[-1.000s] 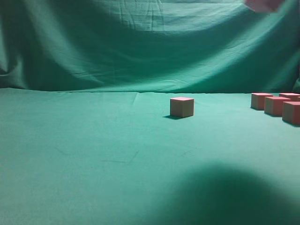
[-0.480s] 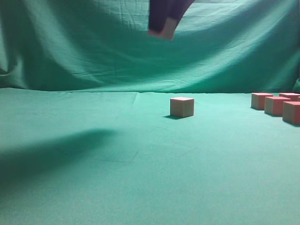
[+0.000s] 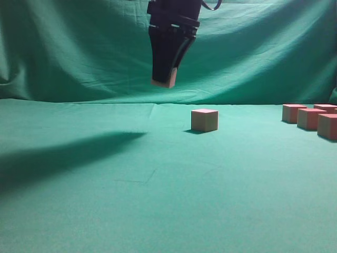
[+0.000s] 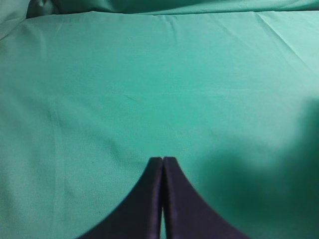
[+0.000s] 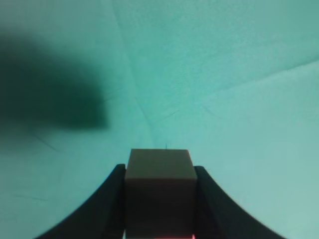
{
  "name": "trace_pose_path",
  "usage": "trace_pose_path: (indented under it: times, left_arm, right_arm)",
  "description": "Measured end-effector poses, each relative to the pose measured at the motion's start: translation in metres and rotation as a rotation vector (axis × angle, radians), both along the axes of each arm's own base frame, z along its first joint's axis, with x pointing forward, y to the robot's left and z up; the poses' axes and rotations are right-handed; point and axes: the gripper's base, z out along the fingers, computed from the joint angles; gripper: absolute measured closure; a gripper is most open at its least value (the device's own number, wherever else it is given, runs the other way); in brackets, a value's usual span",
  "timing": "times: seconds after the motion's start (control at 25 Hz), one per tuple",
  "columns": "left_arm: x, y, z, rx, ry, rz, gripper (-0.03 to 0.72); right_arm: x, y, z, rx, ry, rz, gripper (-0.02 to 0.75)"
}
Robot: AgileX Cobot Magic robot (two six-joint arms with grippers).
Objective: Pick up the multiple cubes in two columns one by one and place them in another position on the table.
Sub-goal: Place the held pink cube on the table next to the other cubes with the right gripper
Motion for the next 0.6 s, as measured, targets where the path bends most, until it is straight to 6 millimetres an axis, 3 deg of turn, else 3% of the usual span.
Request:
trace_pose_path:
  times: [0.2, 0.6]
  left_arm:
    - [0.0, 0.0, 0.0, 0.0, 0.0, 0.0, 0.688]
    - [0.0, 0.0, 0.0, 0.0, 0.0, 0.0, 0.688]
  right_arm:
    - [0.006, 0.003, -0.015, -0.03, -0.038, 0.095, 0.468]
    - [0.015, 0.005, -0.039, -0.068, -0.052, 0.087, 0.468]
